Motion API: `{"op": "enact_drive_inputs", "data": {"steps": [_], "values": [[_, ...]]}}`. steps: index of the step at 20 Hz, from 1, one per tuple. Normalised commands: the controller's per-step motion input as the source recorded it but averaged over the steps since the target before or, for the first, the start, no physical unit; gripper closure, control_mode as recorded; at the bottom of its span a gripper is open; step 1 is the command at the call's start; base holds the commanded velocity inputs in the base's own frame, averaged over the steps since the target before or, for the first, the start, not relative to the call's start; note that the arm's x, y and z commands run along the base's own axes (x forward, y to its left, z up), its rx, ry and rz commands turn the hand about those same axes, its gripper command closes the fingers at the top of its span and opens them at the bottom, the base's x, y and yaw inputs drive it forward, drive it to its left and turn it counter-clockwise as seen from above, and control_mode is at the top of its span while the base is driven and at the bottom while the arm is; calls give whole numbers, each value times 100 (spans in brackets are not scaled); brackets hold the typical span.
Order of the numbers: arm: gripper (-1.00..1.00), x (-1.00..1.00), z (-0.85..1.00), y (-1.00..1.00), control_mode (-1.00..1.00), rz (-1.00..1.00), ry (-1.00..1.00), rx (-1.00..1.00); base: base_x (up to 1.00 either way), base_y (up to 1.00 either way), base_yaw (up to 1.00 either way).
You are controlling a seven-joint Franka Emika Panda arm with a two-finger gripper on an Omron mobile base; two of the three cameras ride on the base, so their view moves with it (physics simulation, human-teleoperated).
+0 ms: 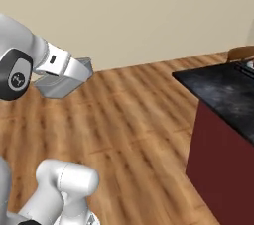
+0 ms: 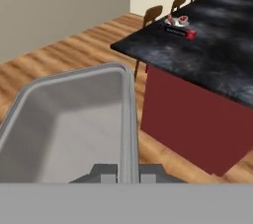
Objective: Retrieve the tupperware and aluminum foil from the cabinet and place them on the dining counter near the plate with kebab skewer and steak to prepare for storing leftovers.
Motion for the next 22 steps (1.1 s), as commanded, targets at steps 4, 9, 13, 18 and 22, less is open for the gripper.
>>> {"op": "enact_drive_inputs", "data": {"steps": [4, 9, 13, 18, 22], "values": [[100, 0, 0, 0, 100, 0, 0, 0, 100, 71, -24], [100, 0, 0, 0, 100, 0, 0, 0, 100, 59, -32], [100, 0, 0, 0, 100, 0, 0, 0, 100, 47, -40], [100, 0, 0, 0, 100, 0, 0, 0, 100, 43, -45], [100, 0, 0, 0, 100, 0, 0, 0, 100, 46, -47]]}}
